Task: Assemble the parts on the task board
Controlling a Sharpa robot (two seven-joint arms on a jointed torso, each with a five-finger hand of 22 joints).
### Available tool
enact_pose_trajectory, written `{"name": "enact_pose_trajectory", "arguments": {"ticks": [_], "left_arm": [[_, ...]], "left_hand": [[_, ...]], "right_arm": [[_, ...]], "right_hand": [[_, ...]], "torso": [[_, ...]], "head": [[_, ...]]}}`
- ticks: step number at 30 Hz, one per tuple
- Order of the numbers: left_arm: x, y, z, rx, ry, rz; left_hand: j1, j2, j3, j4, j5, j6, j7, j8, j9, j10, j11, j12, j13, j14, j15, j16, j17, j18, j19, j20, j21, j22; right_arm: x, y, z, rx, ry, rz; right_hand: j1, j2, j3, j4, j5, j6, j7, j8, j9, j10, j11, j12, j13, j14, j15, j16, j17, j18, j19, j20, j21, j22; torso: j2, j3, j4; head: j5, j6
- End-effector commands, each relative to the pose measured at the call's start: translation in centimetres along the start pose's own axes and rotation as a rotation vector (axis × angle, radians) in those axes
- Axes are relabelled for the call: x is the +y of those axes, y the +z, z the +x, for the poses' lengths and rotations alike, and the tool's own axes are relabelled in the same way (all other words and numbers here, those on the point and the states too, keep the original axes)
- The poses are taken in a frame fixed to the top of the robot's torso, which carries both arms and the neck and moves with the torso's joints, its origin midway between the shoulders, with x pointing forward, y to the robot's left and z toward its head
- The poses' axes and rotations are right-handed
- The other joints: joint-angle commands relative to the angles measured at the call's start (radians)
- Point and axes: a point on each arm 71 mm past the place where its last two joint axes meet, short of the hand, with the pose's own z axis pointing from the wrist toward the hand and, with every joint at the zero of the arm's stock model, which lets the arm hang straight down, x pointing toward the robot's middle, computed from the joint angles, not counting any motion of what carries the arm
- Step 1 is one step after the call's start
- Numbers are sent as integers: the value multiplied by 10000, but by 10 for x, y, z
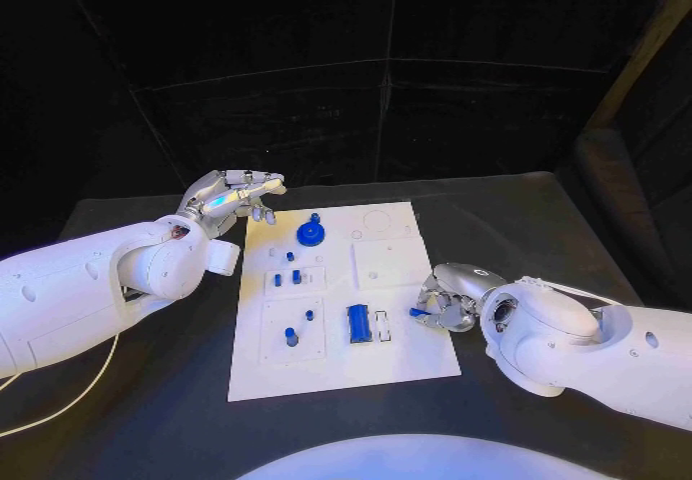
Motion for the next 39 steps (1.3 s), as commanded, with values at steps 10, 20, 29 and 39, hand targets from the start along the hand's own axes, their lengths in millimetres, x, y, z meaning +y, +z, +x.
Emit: {"name": "enact_pose_trajectory", "arguments": {"ticks": [10,20,29,39], "left_arm": [[-1,0,3,222,-115,7],[-1,0,3,304,-152,-46],[-1,-1,3,267,-295,-92],[-1,-1,4,275,-321,-103]], "left_hand": [[172,21,-50,-46,44,-130,1,48,1,-108,31,69,-7,-48,12,43,-25,136,70,10,-71,-24],[174,22,-51,-47,43,-132,3,48,1,-110,32,69,-8,-49,12,43,-26,136,70,10,-71,-25],[159,27,-63,-36,42,-139,10,51,1,-117,39,75,-9,-51,16,44,-30,134,71,12,-75,-28],[159,27,-63,-36,42,-139,10,51,1,-117,39,75,-9,-51,16,44,-30,134,71,12,-75,-28]], "right_arm": [[13,-3,-4,-556,2270,-417],[22,5,7,409,2436,-151],[28,10,12,854,2242,41],[29,16,14,880,2028,183]], "right_hand": [[-494,-642,891,77,51,285,-119,-86,194,100,13,17,69,596,-79,73,180,-208,64,4,64,65],[-1323,-931,767,281,928,496,-170,-46,306,193,-12,76,143,611,-87,106,254,-211,76,7,72,92],[-2142,-752,50,317,2105,860,-363,209,556,448,-169,339,489,662,-218,246,553,-236,160,-108,133,240],[-2228,-647,-145,305,2133,991,-445,323,653,644,-235,661,869,699,-266,343,755,-233,159,-151,128,230]], "torso": [[1,-11,21],[4,-6,16],[8,-6,3],[4,-1,7]], "head": [[128,-29],[152,-47],[193,-57],[208,-74]]}}
